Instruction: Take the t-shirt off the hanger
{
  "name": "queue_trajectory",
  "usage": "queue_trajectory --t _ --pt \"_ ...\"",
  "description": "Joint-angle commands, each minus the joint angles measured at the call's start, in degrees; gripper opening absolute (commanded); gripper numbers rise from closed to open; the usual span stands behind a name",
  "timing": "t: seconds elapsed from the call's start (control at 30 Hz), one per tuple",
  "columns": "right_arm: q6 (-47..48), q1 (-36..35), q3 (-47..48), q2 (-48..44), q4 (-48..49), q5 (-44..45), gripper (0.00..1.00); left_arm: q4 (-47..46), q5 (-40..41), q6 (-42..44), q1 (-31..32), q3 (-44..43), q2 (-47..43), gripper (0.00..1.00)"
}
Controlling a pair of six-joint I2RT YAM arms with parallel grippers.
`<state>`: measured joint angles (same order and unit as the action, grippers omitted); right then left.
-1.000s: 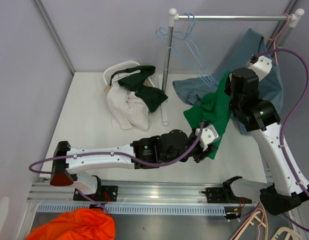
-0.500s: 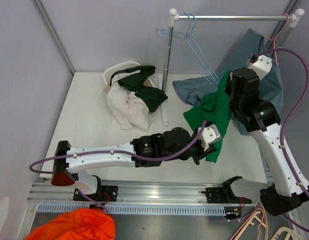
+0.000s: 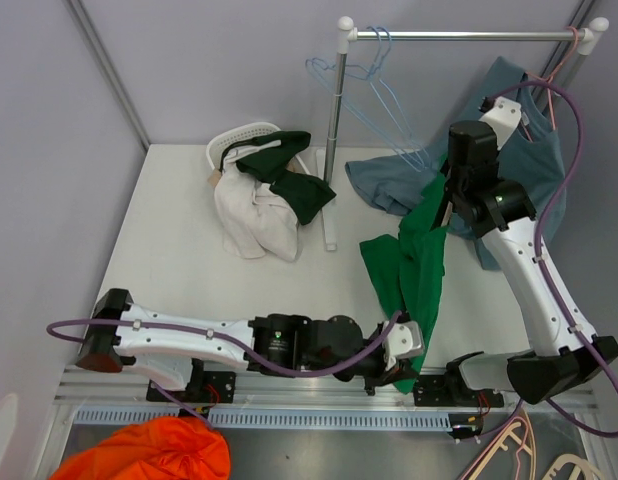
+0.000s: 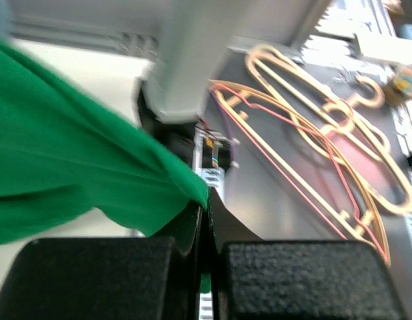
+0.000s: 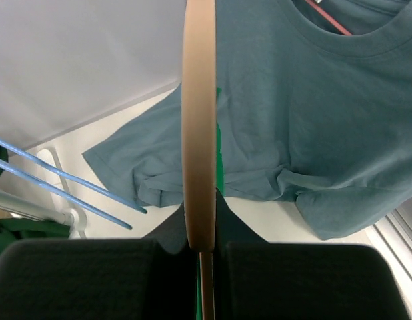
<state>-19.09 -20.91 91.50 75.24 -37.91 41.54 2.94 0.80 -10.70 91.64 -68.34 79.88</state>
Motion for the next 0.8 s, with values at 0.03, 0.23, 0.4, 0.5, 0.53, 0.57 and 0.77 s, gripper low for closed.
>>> queue_trajectory --t 0.03,0.23,0.4,0.5,0.53,0.57,0.77 --pt "0.90 1.04 4.03 1.57 5.83 0.39 0.00 -7.59 -7.20 -5.29 2.93 2.67 0.11 0.01" --pt "1.16 1.75 5.26 3.24 5.83 -0.23 0.00 -8.39 -8.00 -3.98 4.87 2.86 -0.07 0.01" --pt "0.29 1.75 6.49 1.50 3.55 -3.47 0.00 -6.90 -7.53 -5.81 0.24 1.37 3.52 0.01" --pt "-0.07 1.66 7.80 -0.53 1.01 -7.86 0.00 -12.58 -24.72 -18.61 -10.98 3.72 7.65 0.01" --pt "-0.24 1.66 8.77 -0.88 -0.40 -9.27 0.00 -14.78 -26.27 -19.87 -13.13 4.61 8.53 0.01" --pt "-0.33 1.57 9.74 -1.06 -1.89 -12.15 0.00 -15.85 -26.46 -20.32 -14.80 4.88 10.19 0.01" --pt "0.72 1.57 15.80 -2.55 -12.44 -20.00 0.00 -10.59 -21.81 -18.65 -21.40 1.89 14.34 0.01"
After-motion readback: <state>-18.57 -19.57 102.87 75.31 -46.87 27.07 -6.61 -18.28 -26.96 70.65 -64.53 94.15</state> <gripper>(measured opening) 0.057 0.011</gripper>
